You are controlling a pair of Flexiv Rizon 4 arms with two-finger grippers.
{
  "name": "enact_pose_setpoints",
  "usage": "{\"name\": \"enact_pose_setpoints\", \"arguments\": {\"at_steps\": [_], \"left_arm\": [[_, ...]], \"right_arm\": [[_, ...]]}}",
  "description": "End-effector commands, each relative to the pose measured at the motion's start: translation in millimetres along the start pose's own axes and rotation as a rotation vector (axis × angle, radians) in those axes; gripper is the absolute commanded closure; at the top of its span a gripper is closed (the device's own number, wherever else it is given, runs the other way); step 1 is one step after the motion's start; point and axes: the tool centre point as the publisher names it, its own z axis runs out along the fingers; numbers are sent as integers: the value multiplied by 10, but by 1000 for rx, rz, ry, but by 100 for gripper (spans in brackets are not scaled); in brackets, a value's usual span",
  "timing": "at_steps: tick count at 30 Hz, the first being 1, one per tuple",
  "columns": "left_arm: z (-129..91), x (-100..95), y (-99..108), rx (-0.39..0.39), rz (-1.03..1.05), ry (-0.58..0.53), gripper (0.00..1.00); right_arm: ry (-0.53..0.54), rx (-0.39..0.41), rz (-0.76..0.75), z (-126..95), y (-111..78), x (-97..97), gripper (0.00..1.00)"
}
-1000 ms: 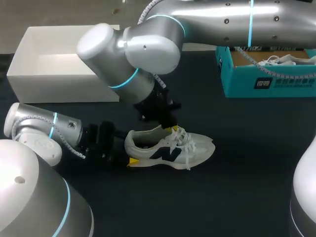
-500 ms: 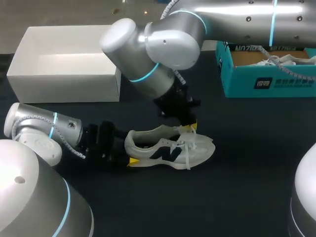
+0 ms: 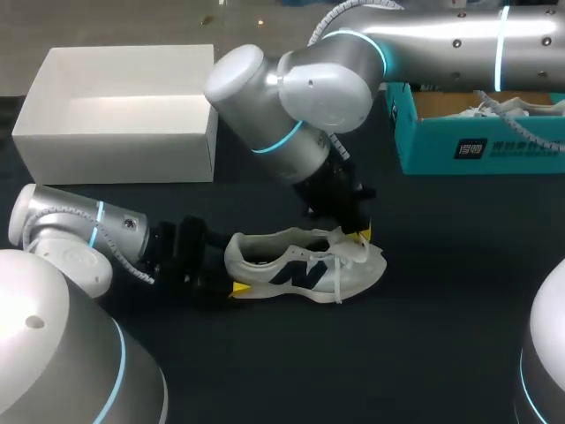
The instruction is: Take the shoe out of the shoebox, open the shoe tongue, remove and reinsert the insole, then place the shoe into the shoebox
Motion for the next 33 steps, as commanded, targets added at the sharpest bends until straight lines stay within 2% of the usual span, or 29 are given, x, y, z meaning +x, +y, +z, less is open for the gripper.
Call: {"name": "enact_pose_setpoints", "arguments": {"at_steps": [1,8,9,10,12,14,16,19,27,33], "left_arm": [[20,16,42,-2,0,-2,100],[20,16,42,-2,0,-2,100],[20,16,42,-2,0,-2,100],[20,16,42,-2,0,-2,100],[20,16,42,-2,0,-2,100],[20,16,42,-2,0,-2,100],[20,16,42,-2,0,-2,100],[20,16,42,-2,0,-2,100],[20,16,42,-2,0,-2,100],[20,16,42,-2,0,-2,100]], "right_arm": [[-3,11,218,193,-34,54,100],[-13,42,223,377,-65,116,100],[-6,50,226,380,-70,116,85],[-7,51,227,388,-73,112,66],[-7,55,231,392,-77,106,52],[-8,55,233,392,-77,91,25],[-8,54,239,390,-66,65,11],[-9,53,248,382,-67,31,4],[-1,56,280,379,-57,-104,0],[61,-2,287,109,-62,-200,0]]}}
